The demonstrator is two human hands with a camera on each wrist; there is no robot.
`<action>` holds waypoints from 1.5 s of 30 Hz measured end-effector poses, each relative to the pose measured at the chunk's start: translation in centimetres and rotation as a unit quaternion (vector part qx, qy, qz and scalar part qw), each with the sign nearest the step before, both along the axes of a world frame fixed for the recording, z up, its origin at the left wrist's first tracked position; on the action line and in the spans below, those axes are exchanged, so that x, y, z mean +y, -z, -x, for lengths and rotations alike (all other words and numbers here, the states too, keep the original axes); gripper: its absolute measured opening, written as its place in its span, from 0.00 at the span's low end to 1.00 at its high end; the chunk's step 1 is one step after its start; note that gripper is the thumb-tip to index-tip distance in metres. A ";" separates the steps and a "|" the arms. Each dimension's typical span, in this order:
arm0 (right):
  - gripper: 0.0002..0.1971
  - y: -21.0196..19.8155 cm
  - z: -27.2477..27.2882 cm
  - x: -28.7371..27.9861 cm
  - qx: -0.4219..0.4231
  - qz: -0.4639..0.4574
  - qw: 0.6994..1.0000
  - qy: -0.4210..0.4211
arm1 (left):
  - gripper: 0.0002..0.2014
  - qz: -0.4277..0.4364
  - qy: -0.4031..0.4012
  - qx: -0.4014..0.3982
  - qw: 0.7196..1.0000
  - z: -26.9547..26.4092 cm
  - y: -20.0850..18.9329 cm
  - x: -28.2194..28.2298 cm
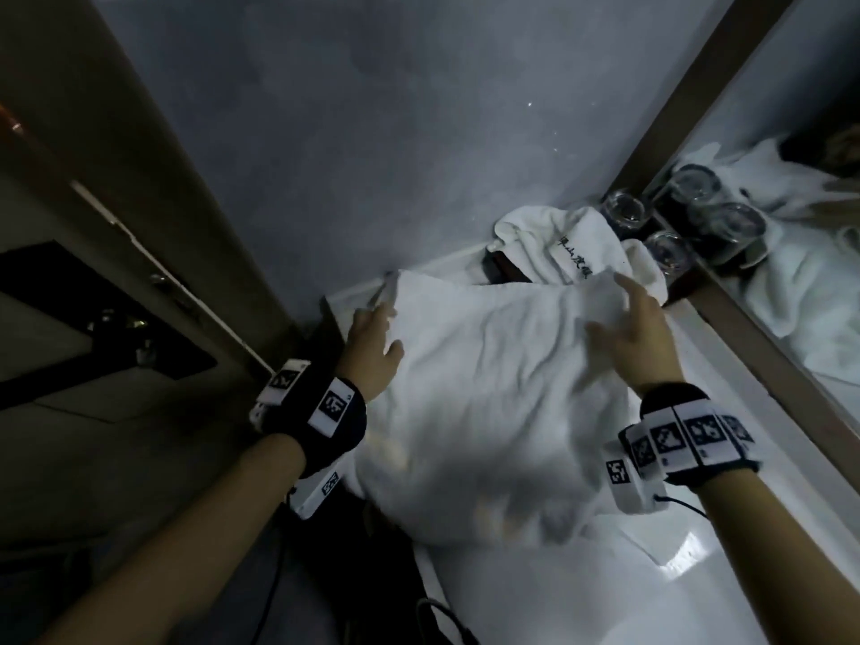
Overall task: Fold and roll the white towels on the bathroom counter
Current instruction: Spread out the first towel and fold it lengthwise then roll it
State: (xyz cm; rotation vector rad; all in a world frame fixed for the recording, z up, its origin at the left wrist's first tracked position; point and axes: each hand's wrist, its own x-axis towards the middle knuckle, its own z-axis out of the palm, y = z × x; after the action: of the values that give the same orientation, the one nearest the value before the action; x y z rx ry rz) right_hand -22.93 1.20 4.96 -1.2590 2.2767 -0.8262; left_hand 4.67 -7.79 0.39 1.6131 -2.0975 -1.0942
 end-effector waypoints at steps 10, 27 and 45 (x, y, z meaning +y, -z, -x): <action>0.36 3.9 -5.8 10.2 0.043 0.096 0.985 0.135 | 0.25 0.031 0.255 -0.036 0.966 0.0 3.8 11.2; 0.12 4.6 -9.4 17.4 -0.151 0.017 0.986 -0.065 | 0.37 -0.087 0.286 -0.071 0.952 1.2 5.1 20.0; 0.26 5.5 -1.9 21.9 -0.059 -0.111 0.992 0.017 | 0.21 -0.148 0.164 0.116 0.968 0.2 6.3 19.3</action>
State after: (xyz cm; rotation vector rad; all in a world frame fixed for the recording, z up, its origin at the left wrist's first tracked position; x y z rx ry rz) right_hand -21.06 23.07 -0.58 -1.0470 2.2301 -0.6204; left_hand 4.47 11.47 -5.93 1.1939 -2.1676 -1.6845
